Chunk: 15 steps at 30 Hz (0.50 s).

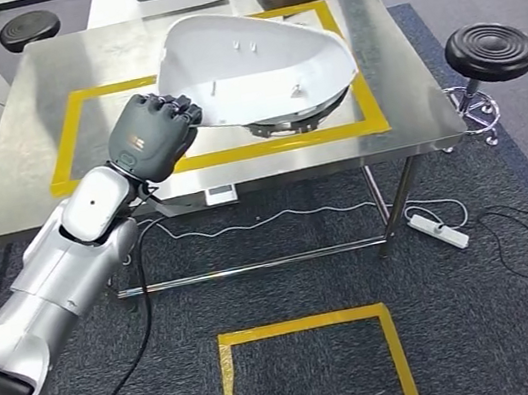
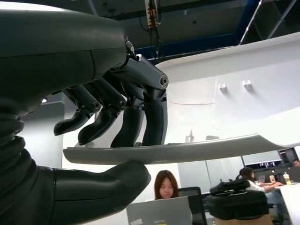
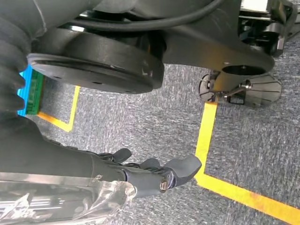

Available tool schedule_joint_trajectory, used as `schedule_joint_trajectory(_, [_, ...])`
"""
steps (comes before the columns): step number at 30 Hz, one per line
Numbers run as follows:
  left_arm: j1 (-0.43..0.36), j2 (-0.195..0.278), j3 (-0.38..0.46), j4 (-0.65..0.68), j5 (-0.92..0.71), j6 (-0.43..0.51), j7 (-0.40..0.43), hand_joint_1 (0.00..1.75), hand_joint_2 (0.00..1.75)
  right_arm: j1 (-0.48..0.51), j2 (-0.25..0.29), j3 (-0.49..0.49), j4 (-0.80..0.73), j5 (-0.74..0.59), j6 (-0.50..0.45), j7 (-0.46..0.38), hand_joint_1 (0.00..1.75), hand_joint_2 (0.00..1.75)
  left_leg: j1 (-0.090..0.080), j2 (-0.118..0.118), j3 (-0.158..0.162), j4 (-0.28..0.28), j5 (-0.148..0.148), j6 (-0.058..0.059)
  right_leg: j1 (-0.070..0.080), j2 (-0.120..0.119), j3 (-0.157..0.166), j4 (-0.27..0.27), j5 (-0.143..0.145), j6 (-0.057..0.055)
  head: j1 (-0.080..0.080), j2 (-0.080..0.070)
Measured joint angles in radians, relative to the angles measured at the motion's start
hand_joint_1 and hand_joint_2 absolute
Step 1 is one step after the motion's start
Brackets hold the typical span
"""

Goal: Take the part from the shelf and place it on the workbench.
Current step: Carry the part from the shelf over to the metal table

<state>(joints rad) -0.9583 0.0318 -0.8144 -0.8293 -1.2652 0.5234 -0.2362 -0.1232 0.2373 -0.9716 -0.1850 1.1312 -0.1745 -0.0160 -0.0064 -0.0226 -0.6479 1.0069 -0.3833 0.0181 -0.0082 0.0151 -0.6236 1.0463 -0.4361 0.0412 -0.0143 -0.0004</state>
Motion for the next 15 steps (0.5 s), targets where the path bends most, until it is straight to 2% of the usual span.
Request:
schedule_joint_trajectory(3, [0.000, 0.000, 0.000, 0.000, 0.001, 0.000, 0.000, 1.75, 1.75, 0.000, 0.000, 0.000, 0.000, 0.000, 0.000, 0.000, 0.00, 1.75, 0.001, 0.001, 0.002, -0.008, 0.004, -0.010, 0.002, 0.001, -0.002, 0.000, 0.000, -0.007, 0.000, 0.000])
schedule_joint_trajectory(7, [0.000, 0.001, 0.000, 0.000, 0.003, -0.002, -0.002, 1.75, 1.75, 0.000, 0.000, 0.000, 0.000, 0.002, -0.001, 0.000, 0.00, 1.75, 0.004, 0.001, 0.003, -0.016, 0.007, -0.040, 0.004, 0.000, -0.004, 0.000, 0.002, -0.013, 0.000, 0.000])
schedule_joint_trajectory(15, [0.000, 0.004, -0.001, 0.000, 0.011, -0.007, -0.008, 1.75, 1.75, 0.000, 0.000, 0.000, 0.000, 0.003, -0.002, 0.002, 0.00, 1.75, 0.003, 0.001, 0.001, -0.016, 0.009, -0.044, 0.002, -0.002, -0.004, -0.003, 0.005, -0.012, 0.001, 0.000])
